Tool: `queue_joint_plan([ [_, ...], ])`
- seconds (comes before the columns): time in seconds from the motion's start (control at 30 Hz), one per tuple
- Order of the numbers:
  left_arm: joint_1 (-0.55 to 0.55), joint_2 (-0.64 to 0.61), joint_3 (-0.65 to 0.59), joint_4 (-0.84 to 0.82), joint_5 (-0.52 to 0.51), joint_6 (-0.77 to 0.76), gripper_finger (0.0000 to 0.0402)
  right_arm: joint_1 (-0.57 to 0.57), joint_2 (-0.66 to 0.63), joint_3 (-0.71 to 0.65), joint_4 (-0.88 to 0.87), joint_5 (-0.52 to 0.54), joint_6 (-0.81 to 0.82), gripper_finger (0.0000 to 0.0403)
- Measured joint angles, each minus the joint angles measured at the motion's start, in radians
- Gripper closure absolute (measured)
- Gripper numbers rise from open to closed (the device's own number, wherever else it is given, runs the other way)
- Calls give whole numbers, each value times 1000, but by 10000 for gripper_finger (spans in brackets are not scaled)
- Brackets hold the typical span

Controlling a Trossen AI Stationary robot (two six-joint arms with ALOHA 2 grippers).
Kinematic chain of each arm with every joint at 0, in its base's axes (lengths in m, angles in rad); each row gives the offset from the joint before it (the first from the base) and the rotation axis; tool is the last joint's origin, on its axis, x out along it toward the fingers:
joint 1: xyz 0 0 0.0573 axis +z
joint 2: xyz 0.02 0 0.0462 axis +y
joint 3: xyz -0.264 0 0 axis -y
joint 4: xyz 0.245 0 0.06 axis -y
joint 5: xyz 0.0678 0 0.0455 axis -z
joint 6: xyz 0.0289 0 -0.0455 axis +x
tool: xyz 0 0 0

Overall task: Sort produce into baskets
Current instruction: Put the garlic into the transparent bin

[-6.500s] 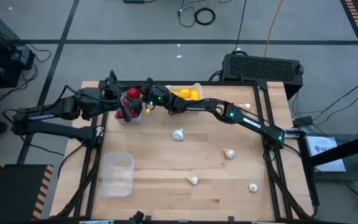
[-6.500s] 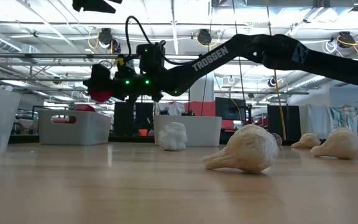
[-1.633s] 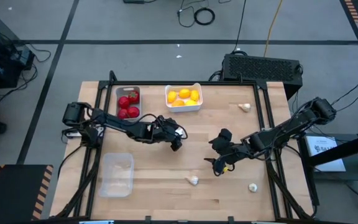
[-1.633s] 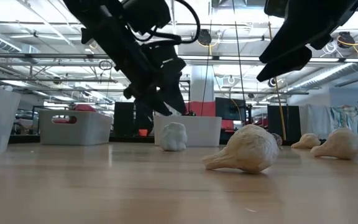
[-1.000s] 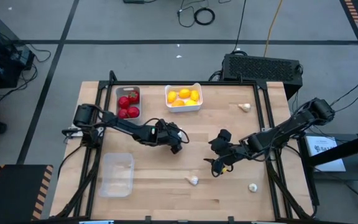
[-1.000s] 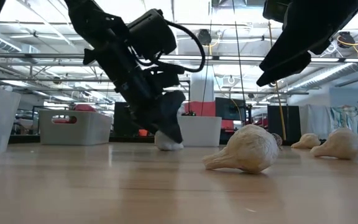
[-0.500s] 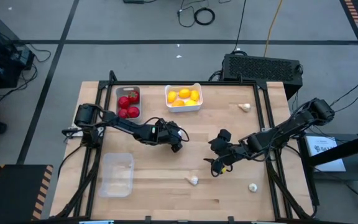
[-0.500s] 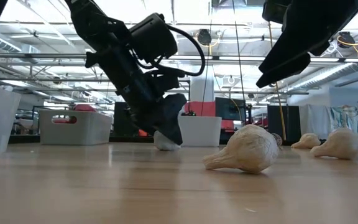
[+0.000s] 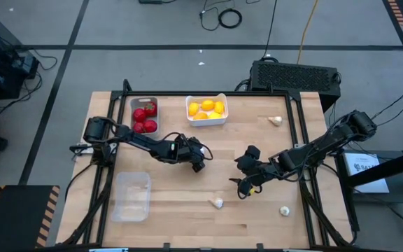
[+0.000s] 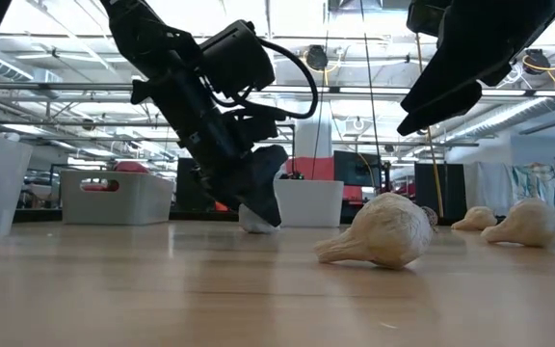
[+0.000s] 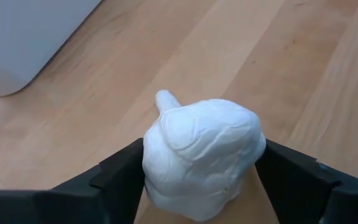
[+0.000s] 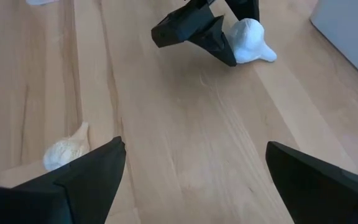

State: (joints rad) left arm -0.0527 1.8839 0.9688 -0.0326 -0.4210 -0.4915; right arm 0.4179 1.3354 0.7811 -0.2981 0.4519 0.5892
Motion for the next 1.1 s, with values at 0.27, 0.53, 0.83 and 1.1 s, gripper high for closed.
queue_joint_plan([
  [0.27,-1,-1,1,-11,0,1,167,0,0,0,0,0,-1,28],
  [0.53,-8,-14,2,-39,44,37,171,0,0,0,0,0,1,28],
  [0.83,-12,-201,0,-179,116,89,173,1,0,0,-1,-1,1,28],
  [1.1,-124,-421,0,-389,344,62,173,1,-1,0,-2,-3,6,28],
])
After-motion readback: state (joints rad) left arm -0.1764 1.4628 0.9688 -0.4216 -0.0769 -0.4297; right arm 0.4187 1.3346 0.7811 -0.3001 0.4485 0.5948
